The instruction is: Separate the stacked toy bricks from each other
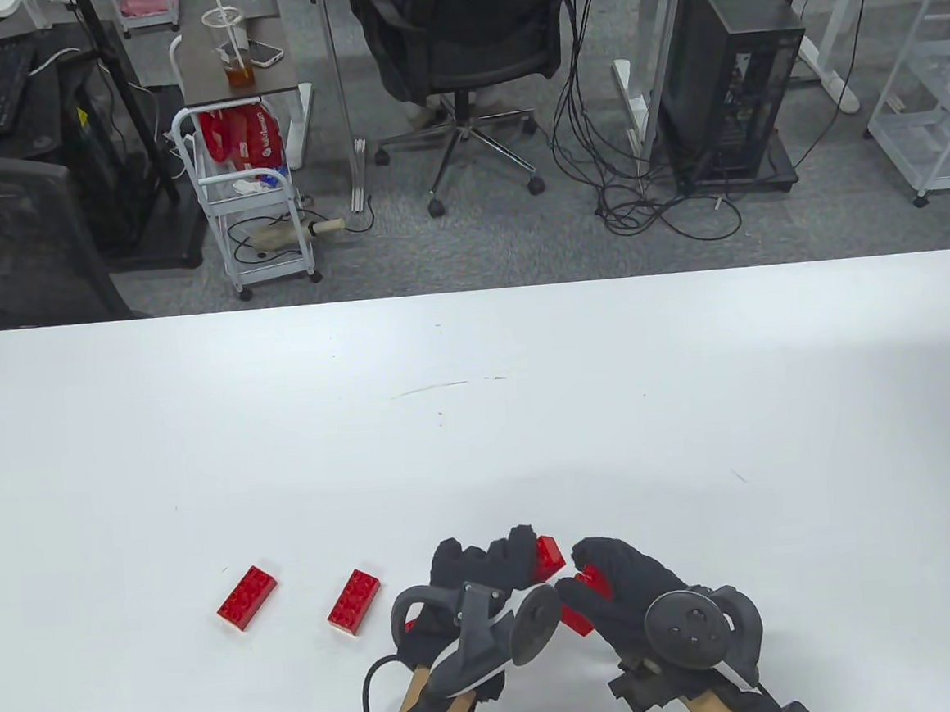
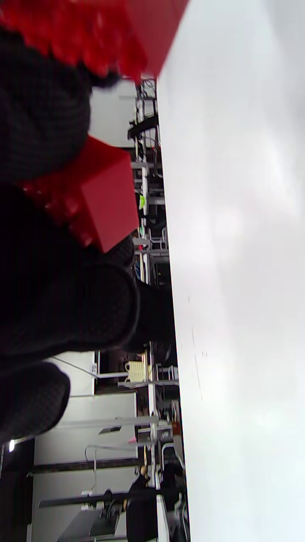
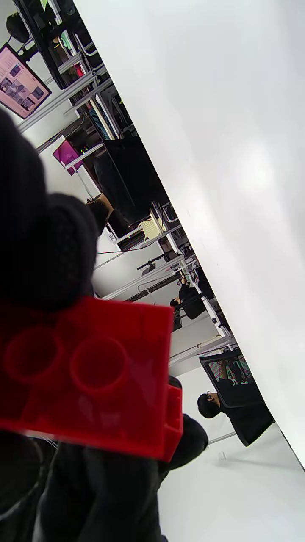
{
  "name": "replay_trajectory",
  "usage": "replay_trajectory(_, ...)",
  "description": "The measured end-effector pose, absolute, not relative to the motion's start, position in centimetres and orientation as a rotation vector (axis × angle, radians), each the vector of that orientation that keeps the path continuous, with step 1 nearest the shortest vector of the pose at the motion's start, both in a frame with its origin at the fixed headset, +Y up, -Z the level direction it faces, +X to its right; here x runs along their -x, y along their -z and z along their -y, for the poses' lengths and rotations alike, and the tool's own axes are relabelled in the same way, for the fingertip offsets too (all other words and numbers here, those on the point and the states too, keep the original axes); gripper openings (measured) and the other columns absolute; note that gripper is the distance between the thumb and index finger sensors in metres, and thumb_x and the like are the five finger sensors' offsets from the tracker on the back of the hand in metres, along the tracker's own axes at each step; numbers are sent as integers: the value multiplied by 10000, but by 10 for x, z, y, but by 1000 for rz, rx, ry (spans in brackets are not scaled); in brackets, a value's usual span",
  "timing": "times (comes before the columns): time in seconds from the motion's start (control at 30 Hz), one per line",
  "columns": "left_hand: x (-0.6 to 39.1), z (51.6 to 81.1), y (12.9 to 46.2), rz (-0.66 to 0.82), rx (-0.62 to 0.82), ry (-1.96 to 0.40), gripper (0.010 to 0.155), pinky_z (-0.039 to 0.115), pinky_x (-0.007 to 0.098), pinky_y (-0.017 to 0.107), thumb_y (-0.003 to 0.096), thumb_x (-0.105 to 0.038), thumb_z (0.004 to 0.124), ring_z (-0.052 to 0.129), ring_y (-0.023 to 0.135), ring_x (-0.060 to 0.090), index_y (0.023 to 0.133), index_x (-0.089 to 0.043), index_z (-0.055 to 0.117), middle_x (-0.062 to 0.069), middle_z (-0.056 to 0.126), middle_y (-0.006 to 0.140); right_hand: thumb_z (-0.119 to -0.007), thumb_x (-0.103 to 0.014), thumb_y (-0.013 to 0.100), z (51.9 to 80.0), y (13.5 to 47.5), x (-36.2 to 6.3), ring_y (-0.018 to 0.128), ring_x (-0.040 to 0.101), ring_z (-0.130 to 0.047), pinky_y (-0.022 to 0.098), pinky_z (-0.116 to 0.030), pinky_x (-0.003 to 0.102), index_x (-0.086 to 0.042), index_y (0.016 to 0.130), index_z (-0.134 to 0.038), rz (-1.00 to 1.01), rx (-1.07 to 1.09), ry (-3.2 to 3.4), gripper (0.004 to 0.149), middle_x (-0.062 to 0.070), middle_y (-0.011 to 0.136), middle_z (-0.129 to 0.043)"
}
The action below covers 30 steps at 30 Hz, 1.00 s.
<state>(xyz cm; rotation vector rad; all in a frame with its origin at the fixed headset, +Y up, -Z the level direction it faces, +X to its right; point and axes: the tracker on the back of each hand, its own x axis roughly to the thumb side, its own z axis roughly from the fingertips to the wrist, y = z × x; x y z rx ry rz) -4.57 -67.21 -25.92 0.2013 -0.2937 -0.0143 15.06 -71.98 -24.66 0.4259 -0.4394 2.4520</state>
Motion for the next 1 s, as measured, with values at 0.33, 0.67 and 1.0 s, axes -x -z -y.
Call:
replay_trajectory(0.33, 73, 676, 314, 74, -32, 238, 695, 705, 540, 739, 414, -510, 780, 969, 821, 197, 1083, -400, 627, -39, 866, 1043, -604, -668, 484, 719, 248, -152, 386, 175, -967, 186, -878, 262, -196, 894, -735, 426, -410, -2438, 639, 76, 712, -893)
replay_trajectory(0.67, 86, 701, 376, -66, 124, 357, 688, 684, 543, 757, 434, -461, 787, 937, 879, 202, 1094, -384, 607, -34, 826, 1079, -602, -666, 484, 718, 248, -156, 388, 178, -969, 187, -877, 261, -194, 896, -734, 442, -407, -2395, 640, 76, 717, -893)
replay_trajectory(1.0, 95, 727, 419, -154, 268, 432, 681, 671, 542, 768, 423, -476, 807, 928, 905, 199, 1076, -397, 632, -51, 838, 1070, -597, -668, 485, 717, 249, -161, 392, 176, -969, 191, -877, 258, -199, 900, -730, 440, -392, -2369, 640, 71, 723, -892)
